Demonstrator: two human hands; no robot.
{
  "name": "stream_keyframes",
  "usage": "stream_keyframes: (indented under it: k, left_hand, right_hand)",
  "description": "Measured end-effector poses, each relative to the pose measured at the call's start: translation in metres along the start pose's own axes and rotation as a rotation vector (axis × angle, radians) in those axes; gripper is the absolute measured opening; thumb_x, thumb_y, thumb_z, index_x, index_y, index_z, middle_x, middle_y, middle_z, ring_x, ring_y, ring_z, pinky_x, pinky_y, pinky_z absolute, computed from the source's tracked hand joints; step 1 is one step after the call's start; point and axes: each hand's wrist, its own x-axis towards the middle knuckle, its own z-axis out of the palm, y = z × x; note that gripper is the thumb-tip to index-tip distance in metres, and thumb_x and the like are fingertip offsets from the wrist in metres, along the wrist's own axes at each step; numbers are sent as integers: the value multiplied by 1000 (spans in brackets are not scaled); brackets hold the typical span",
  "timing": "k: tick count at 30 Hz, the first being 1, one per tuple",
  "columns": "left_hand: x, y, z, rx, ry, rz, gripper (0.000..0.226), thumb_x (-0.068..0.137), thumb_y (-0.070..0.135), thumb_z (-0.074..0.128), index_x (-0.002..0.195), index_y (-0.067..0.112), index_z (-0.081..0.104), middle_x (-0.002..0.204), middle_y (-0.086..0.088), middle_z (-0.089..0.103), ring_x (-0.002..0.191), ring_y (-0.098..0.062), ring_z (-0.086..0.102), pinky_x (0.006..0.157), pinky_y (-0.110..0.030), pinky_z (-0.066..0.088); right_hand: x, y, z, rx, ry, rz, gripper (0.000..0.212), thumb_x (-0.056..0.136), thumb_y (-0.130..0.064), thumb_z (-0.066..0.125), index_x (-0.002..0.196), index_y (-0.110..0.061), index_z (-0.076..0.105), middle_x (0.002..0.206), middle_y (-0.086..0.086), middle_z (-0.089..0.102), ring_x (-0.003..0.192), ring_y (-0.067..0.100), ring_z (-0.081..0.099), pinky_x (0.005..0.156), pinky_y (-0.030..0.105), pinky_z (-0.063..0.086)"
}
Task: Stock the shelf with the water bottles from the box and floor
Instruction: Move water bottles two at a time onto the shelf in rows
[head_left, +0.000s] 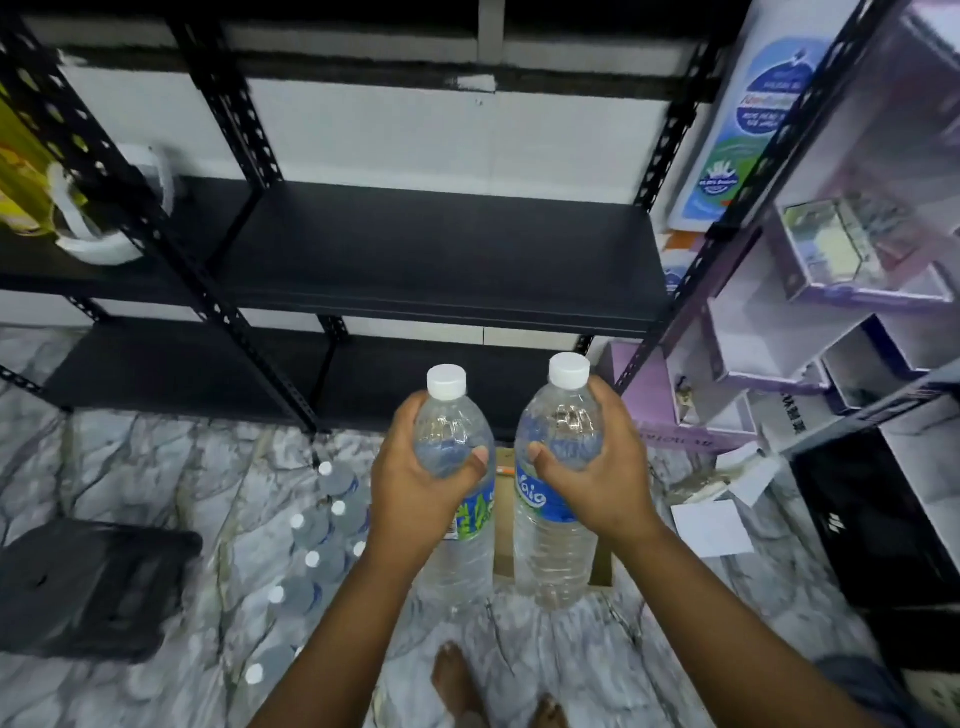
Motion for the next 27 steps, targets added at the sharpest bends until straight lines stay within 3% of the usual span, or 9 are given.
stream_keyframes:
  k: [6,10,15,20,23,27]
  left_hand:
    - [-3,58,33,-49,-58,89,64,68,34,78,111,66,42,112,15,63,103,-5,63,87,-30,53]
    - [1,96,49,-76,-73,187,67,73,21,82,113,59,44,113,14,65,103,-5,63,89,-31,54]
    - [9,147,60,-114,-84,299,66,75,17,81,111,58,45,109,17,64,98,-2,63,83,-22,52]
    - [16,198,64,-137,-80,400,64,74,18,81,108,57,44,103,25,62,94,10,60,78,-8,47]
    - [19,225,64,-156,-80,463,66,74,18,81,110,58,42,107,21,62,97,5,61,81,-17,50]
    - [24,257,64,-192,-82,537,65,76,17,80,109,60,44,104,19,65,95,2,64,79,-21,53]
  right_hand:
    - [4,-23,-62,12,137,-61,73,66,-50,72,131,-40,40,124,-5,55,117,12,54,100,41,47]
    - [11,-42,-99,16,213,-99,75,66,-48,74,131,-38,40,125,-5,55,118,13,54,100,41,47]
    - [28,-70,-140,53,267,-153,77,65,-46,78,133,-31,45,127,-2,58,118,18,56,100,46,47]
    - [41,-112,-173,58,325,-260,75,65,-34,80,130,-35,42,123,-9,55,116,10,54,101,29,44]
    - [48,-133,-193,59,335,-319,75,69,-28,84,131,-34,41,125,-12,54,117,6,52,102,28,43]
    - [55,-159,-211,38,382,-383,81,65,-39,76,137,-22,44,131,-4,54,119,12,52,102,26,41]
